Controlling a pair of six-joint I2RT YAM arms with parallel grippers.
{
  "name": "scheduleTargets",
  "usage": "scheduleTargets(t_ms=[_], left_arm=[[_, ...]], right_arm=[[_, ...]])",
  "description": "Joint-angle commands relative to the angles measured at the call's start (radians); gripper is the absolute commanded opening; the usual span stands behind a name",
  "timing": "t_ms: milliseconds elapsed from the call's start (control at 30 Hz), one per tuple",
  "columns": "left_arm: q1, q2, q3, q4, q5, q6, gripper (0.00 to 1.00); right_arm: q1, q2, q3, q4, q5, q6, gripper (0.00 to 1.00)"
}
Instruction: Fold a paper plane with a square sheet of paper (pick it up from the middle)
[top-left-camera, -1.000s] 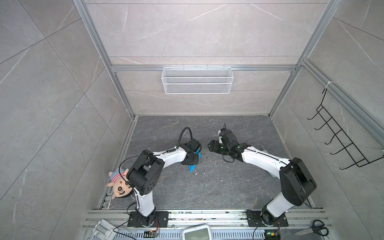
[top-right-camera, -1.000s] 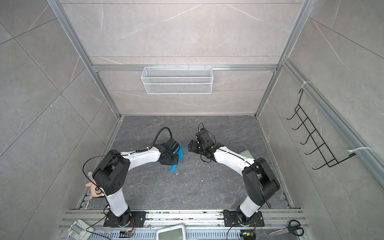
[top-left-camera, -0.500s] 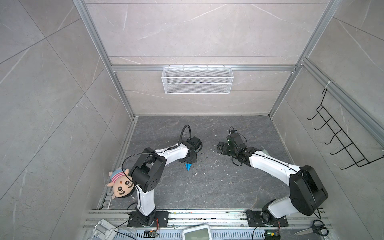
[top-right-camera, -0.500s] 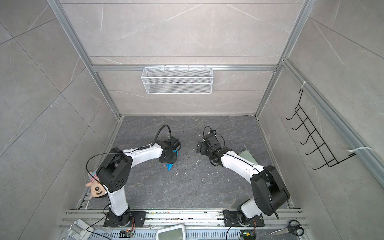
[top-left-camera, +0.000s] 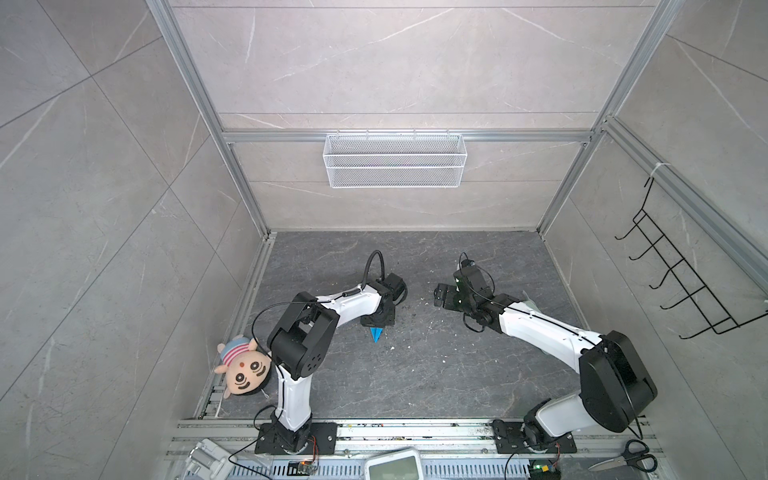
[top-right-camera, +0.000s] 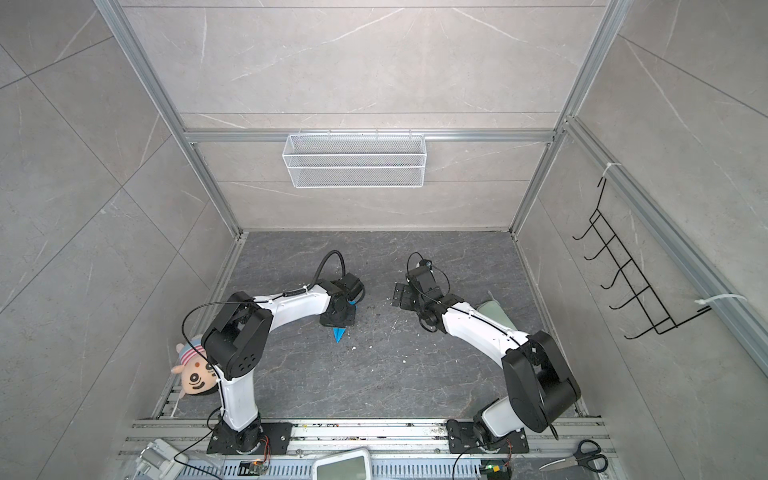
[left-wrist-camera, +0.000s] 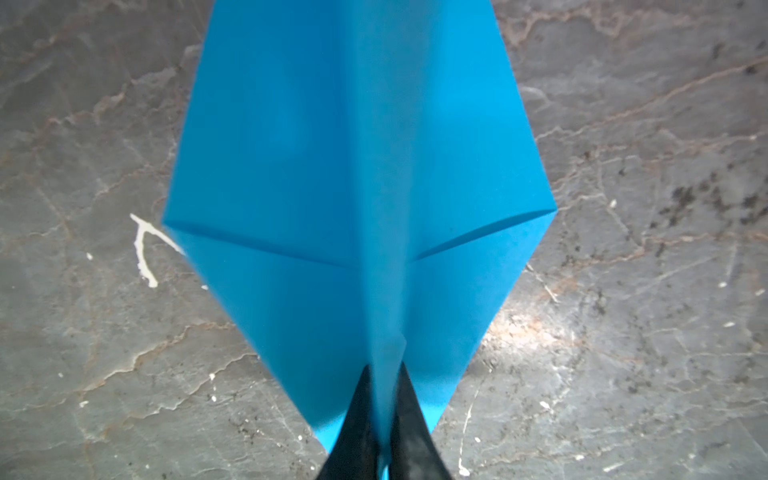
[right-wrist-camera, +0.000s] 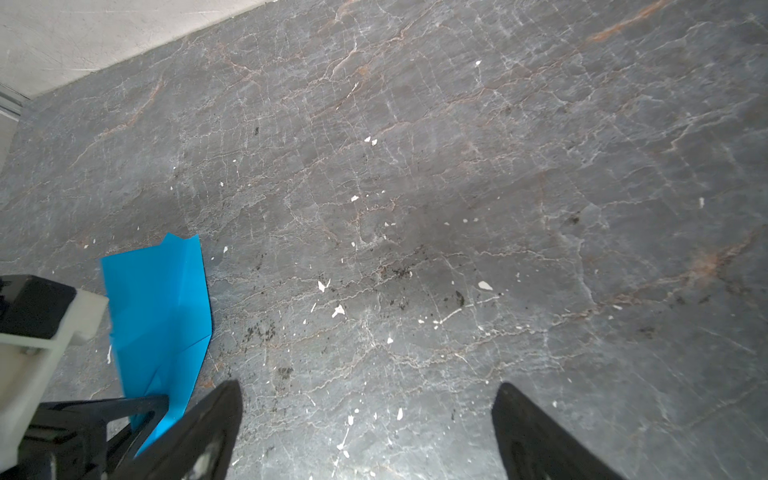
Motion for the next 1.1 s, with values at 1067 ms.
scheduleTargets(t_ms=[1067], left_arm=[[0.054,0.496,0.812,-0.19,0.045,0.059,0.19]], right_arm=[[-0.061,-0.085,-0.01,-0.077,0.041,0.033,0.96]])
